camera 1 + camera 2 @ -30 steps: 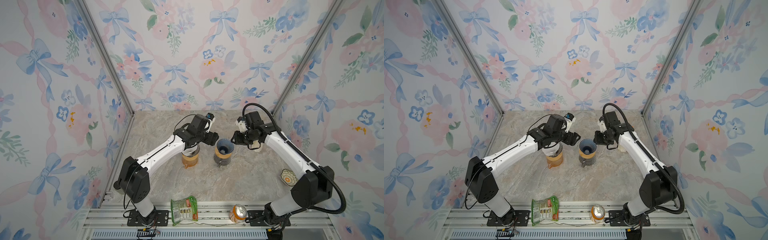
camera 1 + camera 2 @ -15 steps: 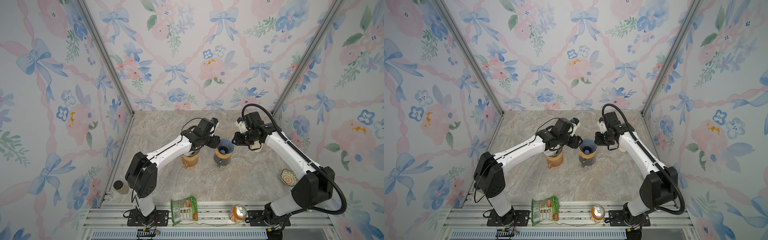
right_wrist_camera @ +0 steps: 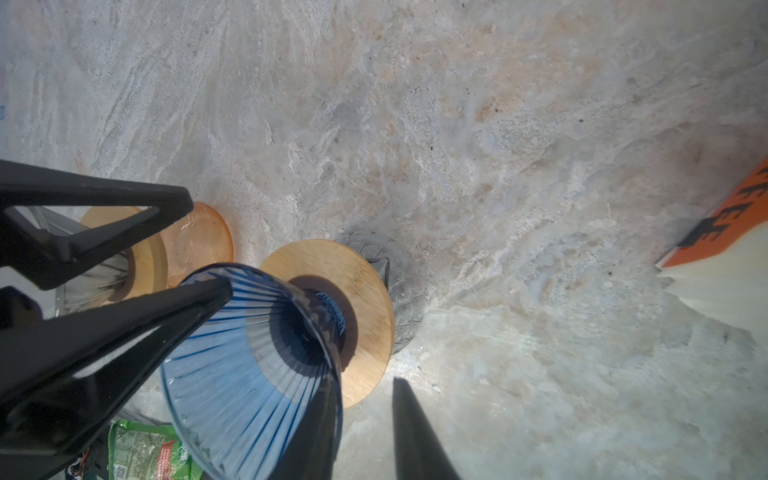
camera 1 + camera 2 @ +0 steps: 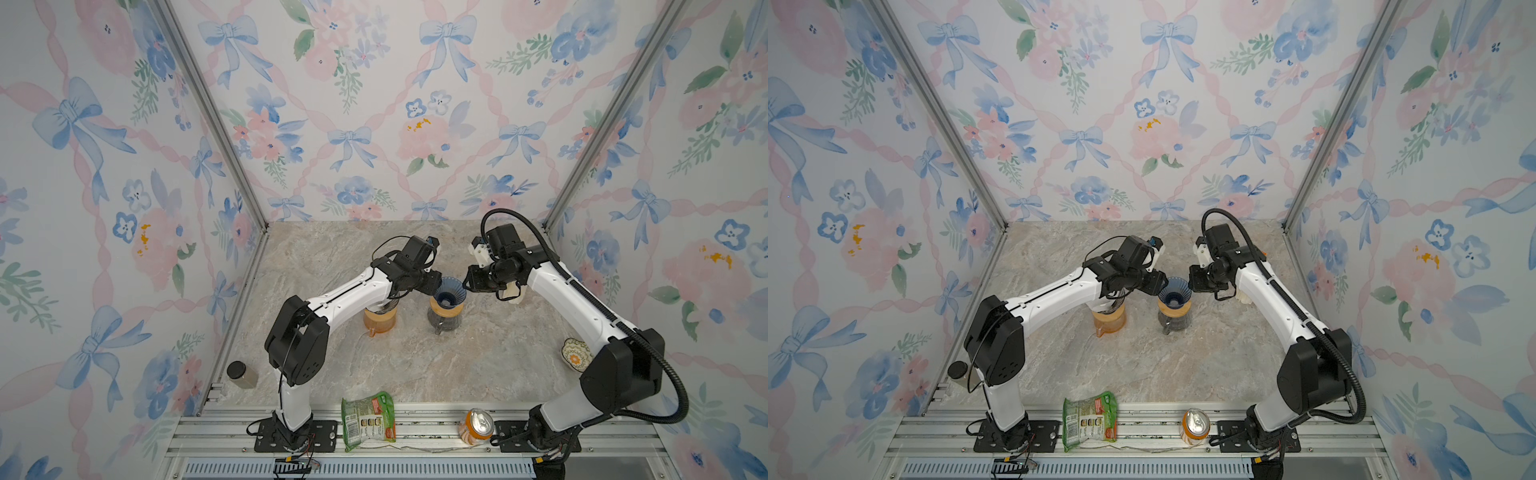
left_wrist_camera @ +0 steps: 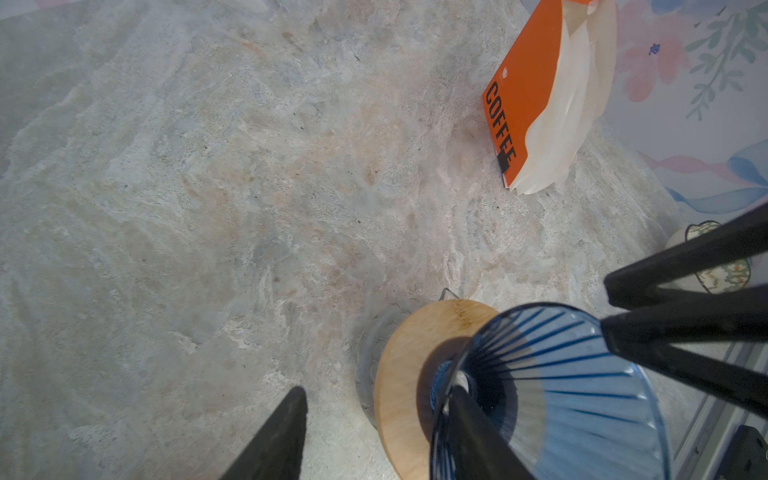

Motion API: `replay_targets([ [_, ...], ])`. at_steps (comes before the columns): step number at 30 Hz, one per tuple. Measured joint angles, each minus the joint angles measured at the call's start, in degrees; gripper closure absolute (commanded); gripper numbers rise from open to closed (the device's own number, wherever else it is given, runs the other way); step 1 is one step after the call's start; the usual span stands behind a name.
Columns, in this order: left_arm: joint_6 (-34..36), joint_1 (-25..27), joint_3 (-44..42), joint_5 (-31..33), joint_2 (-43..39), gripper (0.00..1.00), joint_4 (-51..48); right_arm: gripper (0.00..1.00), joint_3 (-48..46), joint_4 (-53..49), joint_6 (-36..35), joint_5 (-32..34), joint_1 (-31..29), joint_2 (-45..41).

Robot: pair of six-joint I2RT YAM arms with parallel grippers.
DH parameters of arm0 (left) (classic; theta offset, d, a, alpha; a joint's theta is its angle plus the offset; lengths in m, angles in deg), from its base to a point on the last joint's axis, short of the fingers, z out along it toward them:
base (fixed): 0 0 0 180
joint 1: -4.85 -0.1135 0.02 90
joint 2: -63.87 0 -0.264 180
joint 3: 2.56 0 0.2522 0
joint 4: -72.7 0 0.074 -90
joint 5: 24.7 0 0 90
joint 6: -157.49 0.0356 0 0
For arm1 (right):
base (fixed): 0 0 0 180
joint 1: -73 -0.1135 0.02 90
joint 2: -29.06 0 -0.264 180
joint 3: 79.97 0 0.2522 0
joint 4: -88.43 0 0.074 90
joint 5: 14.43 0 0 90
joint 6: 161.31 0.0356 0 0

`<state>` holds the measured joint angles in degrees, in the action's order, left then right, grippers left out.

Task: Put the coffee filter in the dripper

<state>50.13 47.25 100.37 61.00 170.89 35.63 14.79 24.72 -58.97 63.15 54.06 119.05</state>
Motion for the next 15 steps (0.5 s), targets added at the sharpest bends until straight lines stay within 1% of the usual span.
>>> replay_targets([
  [9,-0.5,-0.1,1.8,0.0,0.9,0.45,-0.2,0.73,0.0,0.0,0.0,0.0,0.0,0.8],
  [12,-0.7,-0.1,1.8,0.0,1.0,0.44,-0.2,0.75,0.0,0.0,0.0,0.0,0.0,1.2],
  [15,-0.9,-0.1,1.8,-0.1,0.9,0.44,-0.2,0.75,0.0,0.0,0.1,-0.2,0.0,1.6],
])
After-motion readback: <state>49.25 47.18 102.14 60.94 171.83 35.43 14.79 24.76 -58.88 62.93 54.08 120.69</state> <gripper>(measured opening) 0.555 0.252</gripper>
